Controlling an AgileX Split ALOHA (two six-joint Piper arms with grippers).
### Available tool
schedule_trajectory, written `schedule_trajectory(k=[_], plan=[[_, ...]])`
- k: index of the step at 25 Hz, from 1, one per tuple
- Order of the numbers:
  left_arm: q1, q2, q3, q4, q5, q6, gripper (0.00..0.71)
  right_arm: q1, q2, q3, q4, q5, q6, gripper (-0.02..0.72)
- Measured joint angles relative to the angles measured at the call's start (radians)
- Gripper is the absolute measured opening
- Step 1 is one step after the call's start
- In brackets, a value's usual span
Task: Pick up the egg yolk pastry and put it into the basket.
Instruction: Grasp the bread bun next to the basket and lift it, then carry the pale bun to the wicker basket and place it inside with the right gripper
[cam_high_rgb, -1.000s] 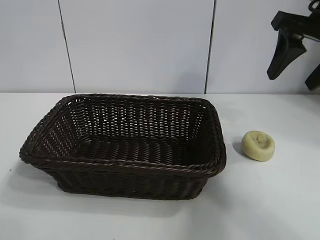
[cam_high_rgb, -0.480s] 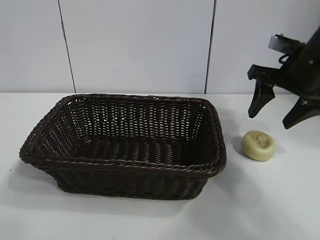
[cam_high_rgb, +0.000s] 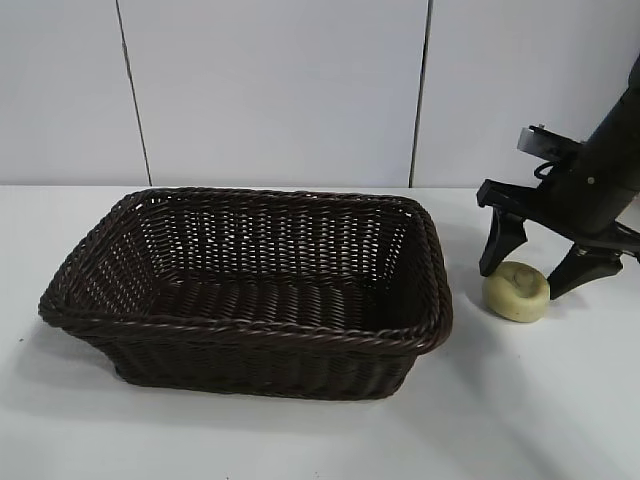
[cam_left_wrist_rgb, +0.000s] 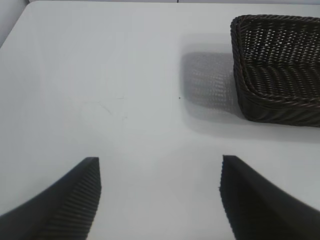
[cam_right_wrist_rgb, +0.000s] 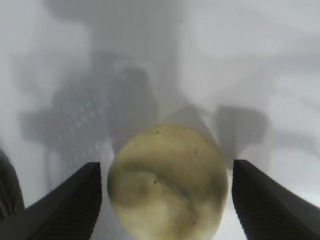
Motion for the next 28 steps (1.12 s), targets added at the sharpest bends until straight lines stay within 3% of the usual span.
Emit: schedule_trajectory(k=[6,12,14,28], plan=[[0.0,0.0,0.0,0.0,0.0,0.0,0.497,0.0,0.009,0.0,0.002,-0.005,0.015,0.481],[0.0,0.0,0.0,0.0,0.0,0.0,0.497,0.0,0.009,-0.001,0.002,0.009,0.014,0.165],[0.0,0.0,0.0,0.0,0.0,0.0,0.497,0.0,0.009,-0.002,0.002,0.012,0.014,0.108],[0.0,0.0,0.0,0.0,0.0,0.0,0.497,0.0,-0.197,-0.002,0.0,0.088,-0.007,0.071]])
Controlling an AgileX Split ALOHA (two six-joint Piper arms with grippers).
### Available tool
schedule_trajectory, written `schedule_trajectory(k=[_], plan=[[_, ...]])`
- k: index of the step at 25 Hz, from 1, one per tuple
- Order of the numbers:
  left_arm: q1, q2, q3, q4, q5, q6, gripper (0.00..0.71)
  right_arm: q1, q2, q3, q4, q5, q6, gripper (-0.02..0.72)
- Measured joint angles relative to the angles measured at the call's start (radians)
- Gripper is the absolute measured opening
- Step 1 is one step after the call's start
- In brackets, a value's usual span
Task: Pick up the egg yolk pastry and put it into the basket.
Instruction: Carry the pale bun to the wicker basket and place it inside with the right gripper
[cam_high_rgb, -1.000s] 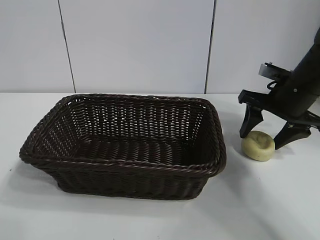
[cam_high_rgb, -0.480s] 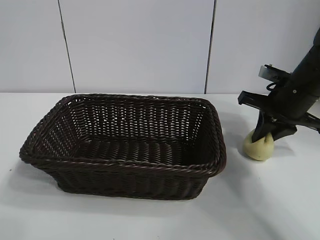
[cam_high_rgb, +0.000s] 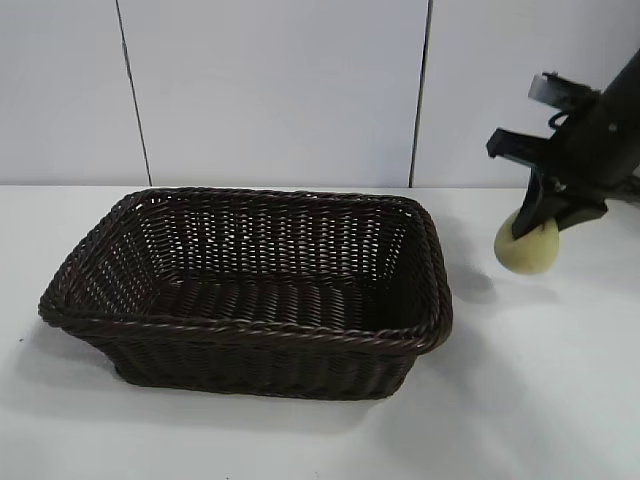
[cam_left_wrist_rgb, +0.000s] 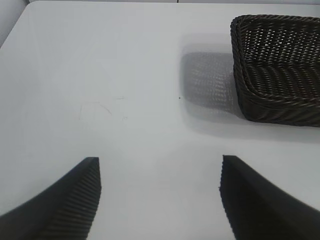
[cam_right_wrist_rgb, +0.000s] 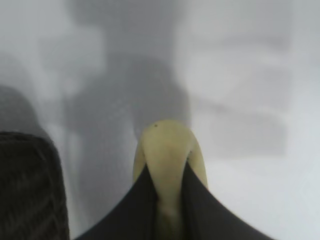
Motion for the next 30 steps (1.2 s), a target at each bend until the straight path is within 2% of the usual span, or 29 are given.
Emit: schedule_trajectory(k=[6,14,18,25,30], plan=[[0.0,0.0,0.0,0.0,0.0,0.0,0.497,0.0,-0.143,0.0,-0.001,0.033,0.0,0.068],[0.0,0.0,0.0,0.0,0.0,0.0,0.497,0.025,-0.168,0.0,0.017,0.058,0.0,0.066],[0.0,0.0,0.0,0.0,0.0,0.0,0.497,0.113,-0.168,0.0,0.027,0.047,0.0,0.066],[0.0,0.0,0.0,0.0,0.0,-0.001,0.497,0.309,-0.168,0.0,0.036,-0.016,0.0,0.066],[0.0,0.0,0.0,0.0,0.0,-0.001,0.497,0.444,-0.168,0.0,0.041,-0.092,0.0,0.066]])
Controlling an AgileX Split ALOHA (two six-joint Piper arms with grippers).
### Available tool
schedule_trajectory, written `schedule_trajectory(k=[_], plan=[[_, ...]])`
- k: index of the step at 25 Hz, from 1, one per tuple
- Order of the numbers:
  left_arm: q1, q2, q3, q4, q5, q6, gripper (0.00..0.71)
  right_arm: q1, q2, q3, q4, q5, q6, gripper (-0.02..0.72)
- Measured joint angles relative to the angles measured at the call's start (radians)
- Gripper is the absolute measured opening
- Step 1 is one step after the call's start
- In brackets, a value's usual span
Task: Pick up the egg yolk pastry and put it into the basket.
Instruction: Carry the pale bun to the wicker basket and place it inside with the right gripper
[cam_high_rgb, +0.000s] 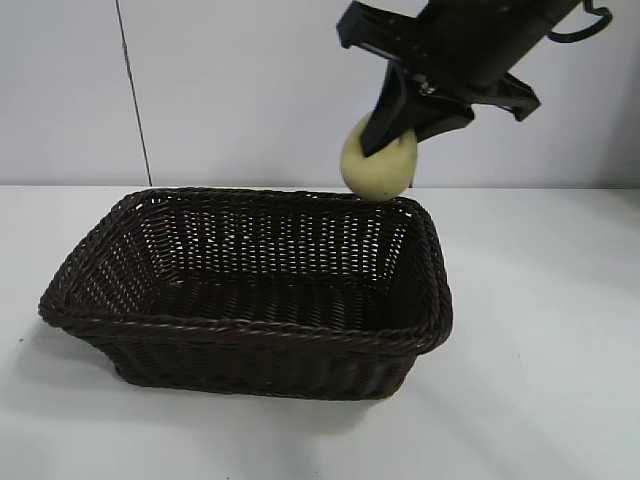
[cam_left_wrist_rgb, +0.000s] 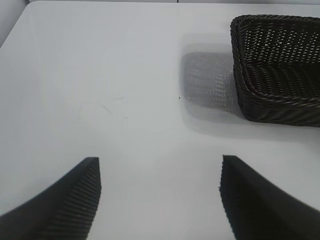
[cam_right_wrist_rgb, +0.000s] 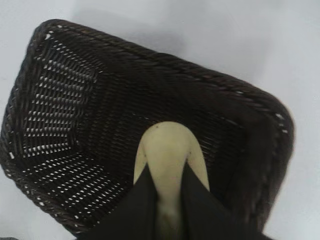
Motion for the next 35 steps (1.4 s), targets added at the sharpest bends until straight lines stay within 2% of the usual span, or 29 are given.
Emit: schedule_trajectory(k=[5,8,23,26,30,33,35], plan=[[0.0,0.0,0.0,0.0,0.0,0.0,0.497,0.094,0.011,0.001,0.005,-0.097,0.0,0.066],[0.0,0.0,0.0,0.0,0.0,0.0,0.497,0.122,0.04,0.001,0.011,-0.131,0.0,0.066],[0.0,0.0,0.0,0.0,0.0,0.0,0.497,0.137,0.29,0.001,0.018,-0.227,0.0,0.066],[0.0,0.0,0.0,0.0,0.0,0.0,0.497,0.137,0.294,0.001,0.018,-0.244,0.0,0.084],[0.0,0.0,0.0,0.0,0.0,0.0,0.497,0.137,0.294,0.001,0.019,-0.251,0.0,0.192],[0.0,0.0,0.0,0.0,0.0,0.0,0.497,0.137,0.294,0.001,0.021,-0.249,0.0,0.326],[0.0,0.0,0.0,0.0,0.0,0.0,0.497,0.137,0.294,0.001,0.021,-0.247,0.0,0.387]])
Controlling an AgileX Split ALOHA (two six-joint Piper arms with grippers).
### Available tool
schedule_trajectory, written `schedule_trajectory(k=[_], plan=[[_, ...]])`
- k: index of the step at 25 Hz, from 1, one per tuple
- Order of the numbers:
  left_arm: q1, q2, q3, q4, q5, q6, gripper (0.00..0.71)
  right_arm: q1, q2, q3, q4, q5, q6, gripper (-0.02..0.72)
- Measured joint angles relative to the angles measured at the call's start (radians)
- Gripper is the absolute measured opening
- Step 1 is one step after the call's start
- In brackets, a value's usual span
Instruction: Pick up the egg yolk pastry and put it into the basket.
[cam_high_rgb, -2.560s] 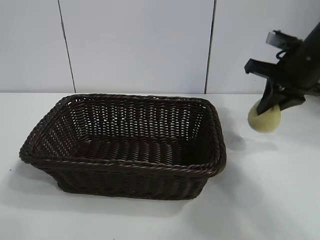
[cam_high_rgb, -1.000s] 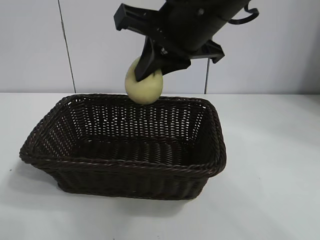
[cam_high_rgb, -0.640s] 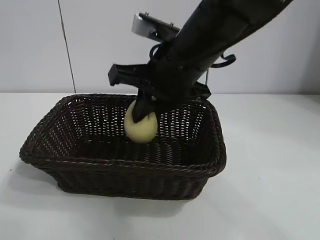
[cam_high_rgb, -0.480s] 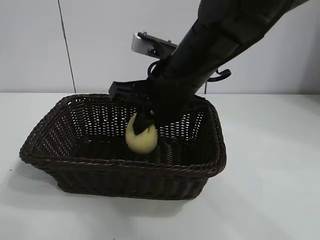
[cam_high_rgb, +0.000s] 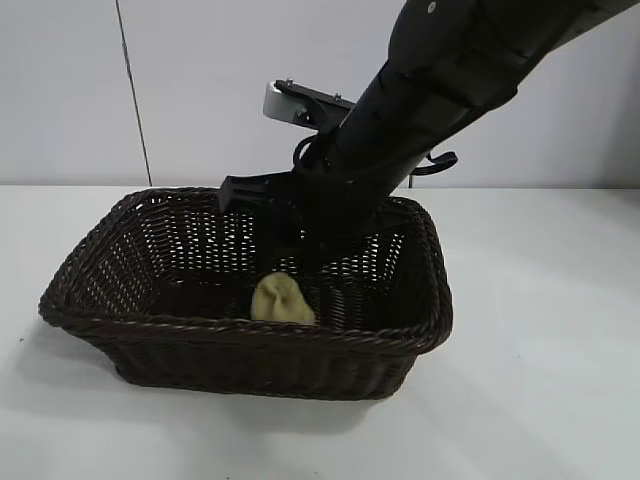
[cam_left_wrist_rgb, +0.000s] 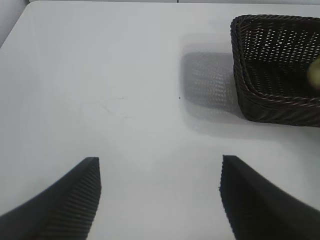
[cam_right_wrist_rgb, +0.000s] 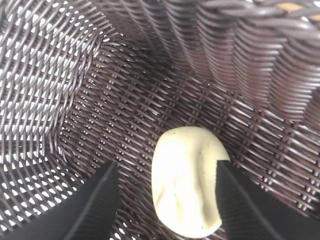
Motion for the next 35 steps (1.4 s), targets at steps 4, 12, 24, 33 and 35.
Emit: schedule_trajectory(k=[4,12,24,33,35], plan=[[0.0,0.0,0.0,0.0,0.0,0.0,0.497,0.0,0.0,0.0,0.001,0.003,0.0,0.423],[0.0,0.0,0.0,0.0,0.0,0.0,0.497,0.0,-0.077,0.0,0.0,0.006,0.0,0.428],[0.0,0.0,0.0,0.0,0.0,0.0,0.497,-0.037,-0.21,0.0,-0.014,0.181,0.004,0.431],[0.0,0.0,0.0,0.0,0.0,0.0,0.497,-0.176,-0.21,-0.136,-0.107,0.428,0.077,0.431],[0.0,0.0,0.0,0.0,0.0,0.0,0.497,-0.214,-0.21,-0.171,-0.141,0.452,0.098,0.431]])
